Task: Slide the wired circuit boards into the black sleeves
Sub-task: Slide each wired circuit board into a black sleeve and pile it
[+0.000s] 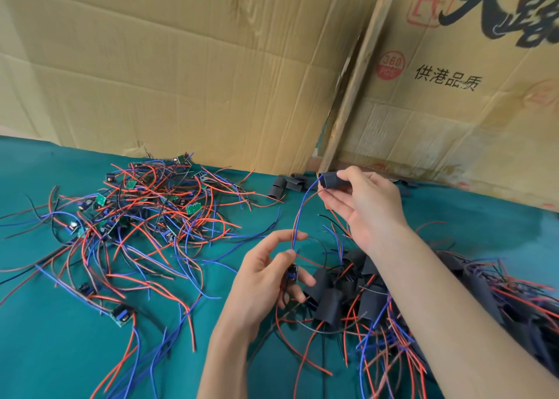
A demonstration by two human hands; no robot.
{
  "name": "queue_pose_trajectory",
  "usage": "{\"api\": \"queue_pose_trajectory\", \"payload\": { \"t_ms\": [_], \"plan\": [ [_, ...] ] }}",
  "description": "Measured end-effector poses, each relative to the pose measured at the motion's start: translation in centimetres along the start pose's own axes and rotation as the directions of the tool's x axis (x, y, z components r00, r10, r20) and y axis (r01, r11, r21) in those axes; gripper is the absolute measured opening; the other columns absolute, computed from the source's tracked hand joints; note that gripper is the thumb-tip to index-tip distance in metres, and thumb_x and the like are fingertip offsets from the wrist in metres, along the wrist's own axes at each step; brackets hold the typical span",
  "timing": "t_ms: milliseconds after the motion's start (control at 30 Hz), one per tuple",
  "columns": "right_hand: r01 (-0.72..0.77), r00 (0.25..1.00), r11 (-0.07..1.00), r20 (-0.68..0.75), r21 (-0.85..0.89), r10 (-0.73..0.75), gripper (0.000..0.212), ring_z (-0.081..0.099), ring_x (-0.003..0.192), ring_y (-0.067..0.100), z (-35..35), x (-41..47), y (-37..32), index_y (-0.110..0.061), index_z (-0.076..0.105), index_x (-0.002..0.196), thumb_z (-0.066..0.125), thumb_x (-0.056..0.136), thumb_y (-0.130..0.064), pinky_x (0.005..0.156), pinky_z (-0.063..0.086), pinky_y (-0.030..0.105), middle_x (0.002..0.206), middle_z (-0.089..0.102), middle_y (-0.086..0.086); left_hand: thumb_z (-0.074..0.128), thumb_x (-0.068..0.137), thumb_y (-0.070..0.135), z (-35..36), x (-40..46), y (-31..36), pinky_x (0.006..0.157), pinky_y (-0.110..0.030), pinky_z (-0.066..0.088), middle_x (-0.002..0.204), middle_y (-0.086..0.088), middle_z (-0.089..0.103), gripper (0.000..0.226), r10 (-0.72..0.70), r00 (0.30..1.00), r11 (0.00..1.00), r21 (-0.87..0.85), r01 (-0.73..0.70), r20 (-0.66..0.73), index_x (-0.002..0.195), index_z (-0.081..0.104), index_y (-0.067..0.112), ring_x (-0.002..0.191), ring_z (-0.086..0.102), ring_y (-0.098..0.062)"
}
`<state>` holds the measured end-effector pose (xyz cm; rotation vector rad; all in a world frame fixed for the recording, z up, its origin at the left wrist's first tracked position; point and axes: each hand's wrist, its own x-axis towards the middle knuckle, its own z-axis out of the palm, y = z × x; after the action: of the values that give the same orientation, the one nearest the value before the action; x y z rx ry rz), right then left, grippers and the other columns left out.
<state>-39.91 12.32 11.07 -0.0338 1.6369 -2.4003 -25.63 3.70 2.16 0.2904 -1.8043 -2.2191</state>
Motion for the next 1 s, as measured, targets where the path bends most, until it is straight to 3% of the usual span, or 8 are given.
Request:
{"api": "queue_pose_trajectory", "payload": {
  "t_ms": [233,467,667,833,933,1000],
  "plan": [
    [0.002,1.0,0.999,0.024,0.032,-0.003,0.013,0.077,0.081,0.037,-0.5,-0.3,-0.1,-0.005,0.053,0.091,0.065,0.092,0.0,0.066,0.063,0.035,0.103,0.072,0.034,0.039,0.105,0.009,-0.1,0.2,-0.2,0.044,-0.025,0.032,0.072,-0.014,0.071,0.031,-0.003,1.0,1.0,0.002,0.003,0.007,0.114,0.064,0.026,0.045,0.055,-0.019],
    [0.048,0.998,0.997,0.05,-0.054,-0.046,0.014,0.077,0.078,0.036,-0.8,-0.8,0.2,-0.004,0.054,0.089,0.067,0.09,0.001,0.066,0.063,0.036,0.09,0.073,0.027,0.041,0.104,0.008,-0.2,0.2,-0.4,0.042,-0.024,0.033,0.069,-0.013,0.069,0.031,0.002,1.0,1.0,0.009,-0.002,0.008,0.111,0.066,0.025,0.044,0.054,-0.019],
    [0.071,0.994,0.978,0.099,-0.198,-0.052,0.038,0.075,0.082,0.033,-0.7,-1.6,1.2,-0.005,0.053,0.115,0.072,0.082,0.0,0.065,0.063,0.037,0.092,0.073,0.018,0.044,0.104,0.01,-0.3,0.4,-0.7,0.04,-0.021,0.032,0.067,-0.011,0.068,0.033,0.045,0.999,0.999,-0.006,-0.045,-0.021,0.103,0.069,0.031,0.043,0.052,-0.017],
    [0.072,0.976,0.94,0.219,-0.332,0.002,0.044,0.071,0.07,0.021,-0.8,-3.5,3.1,-0.011,0.055,0.119,0.074,0.08,-0.003,0.07,0.064,0.037,0.075,0.073,0.004,0.054,0.102,0.018,-0.4,0.7,-0.9,0.038,-0.019,0.029,0.071,-0.012,0.071,0.007,0.091,0.99,0.995,-0.024,-0.094,-0.106,0.109,0.057,0.019,0.041,0.05,-0.015],
    [0.005,0.98,0.967,0.194,-0.255,0.047,0.052,0.067,0.073,0.025,-1.0,-4.2,4.1,-0.008,0.052,0.128,0.073,0.081,0.0,0.077,0.062,0.045,0.073,0.069,0.003,0.06,0.099,0.026,-0.5,0.8,-1.1,0.037,-0.019,0.03,0.078,-0.012,0.074,0.017,0.102,0.985,0.992,-0.054,-0.11,-0.138,0.106,0.049,0.015,0.042,0.048,-0.015],
    [-0.066,0.978,0.982,0.182,-0.176,0.099,0.064,0.063,0.074,0.03,-1.1,-4.5,4.6,0.0,0.045,0.14,0.072,0.082,0.001,0.072,0.058,0.046,0.073,0.066,0.006,0.064,0.092,0.033,-0.4,0.7,-1.0,0.038,-0.019,0.033,0.082,-0.014,0.076,0.027,0.119,0.983,0.988,-0.077,-0.131,-0.142,0.099,0.047,0.013,0.043,0.048,-0.015]
  ]
}}
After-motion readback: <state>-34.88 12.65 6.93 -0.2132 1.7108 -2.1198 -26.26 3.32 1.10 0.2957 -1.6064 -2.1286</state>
